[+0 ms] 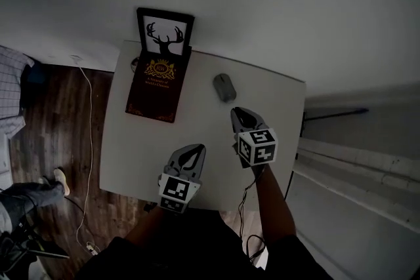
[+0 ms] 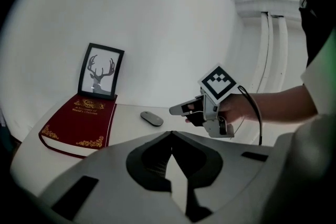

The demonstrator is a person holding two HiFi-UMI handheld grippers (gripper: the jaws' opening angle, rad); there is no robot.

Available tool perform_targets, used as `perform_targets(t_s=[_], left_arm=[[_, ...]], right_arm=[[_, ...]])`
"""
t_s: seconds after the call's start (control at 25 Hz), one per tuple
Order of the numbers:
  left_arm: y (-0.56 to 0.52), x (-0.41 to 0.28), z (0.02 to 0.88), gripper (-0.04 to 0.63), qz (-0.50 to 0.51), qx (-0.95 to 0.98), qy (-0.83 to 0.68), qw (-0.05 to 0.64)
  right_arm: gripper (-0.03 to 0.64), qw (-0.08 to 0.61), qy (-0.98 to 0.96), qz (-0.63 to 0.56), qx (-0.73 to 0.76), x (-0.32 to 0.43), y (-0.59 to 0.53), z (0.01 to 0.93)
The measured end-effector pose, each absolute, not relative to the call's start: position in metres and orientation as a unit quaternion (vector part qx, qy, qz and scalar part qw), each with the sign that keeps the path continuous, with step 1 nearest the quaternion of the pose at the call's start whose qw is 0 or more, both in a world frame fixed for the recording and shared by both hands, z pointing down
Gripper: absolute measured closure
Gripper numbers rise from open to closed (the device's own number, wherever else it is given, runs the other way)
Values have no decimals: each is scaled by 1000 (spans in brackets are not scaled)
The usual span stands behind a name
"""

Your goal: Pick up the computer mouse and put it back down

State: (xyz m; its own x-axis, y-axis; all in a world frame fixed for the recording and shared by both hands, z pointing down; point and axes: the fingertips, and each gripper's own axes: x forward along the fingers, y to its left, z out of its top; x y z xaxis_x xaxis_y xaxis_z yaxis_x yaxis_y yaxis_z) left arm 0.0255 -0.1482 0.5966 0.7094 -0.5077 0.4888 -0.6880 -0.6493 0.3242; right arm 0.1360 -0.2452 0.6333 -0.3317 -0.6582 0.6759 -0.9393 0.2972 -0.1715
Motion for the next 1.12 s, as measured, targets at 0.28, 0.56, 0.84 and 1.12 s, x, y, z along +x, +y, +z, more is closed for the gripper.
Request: perform_targets(t_s=[0.28,0.56,0.84,1.12], left_arm=[[-151,29,613,594,185,886,-327,272],[-169,35,616,594,179,880,-334,287],[-184,37,622,594,173,879,-335,293],[-223,49,641,594,172,875,-344,295]], right_arm=[[448,250,-738,361,513,153,-268,678],[425,229,-721,419,502,161,-296,696],[405,243,-710,455,479,163,-308,717],[387,194,-702,506,462,158,-315,717]])
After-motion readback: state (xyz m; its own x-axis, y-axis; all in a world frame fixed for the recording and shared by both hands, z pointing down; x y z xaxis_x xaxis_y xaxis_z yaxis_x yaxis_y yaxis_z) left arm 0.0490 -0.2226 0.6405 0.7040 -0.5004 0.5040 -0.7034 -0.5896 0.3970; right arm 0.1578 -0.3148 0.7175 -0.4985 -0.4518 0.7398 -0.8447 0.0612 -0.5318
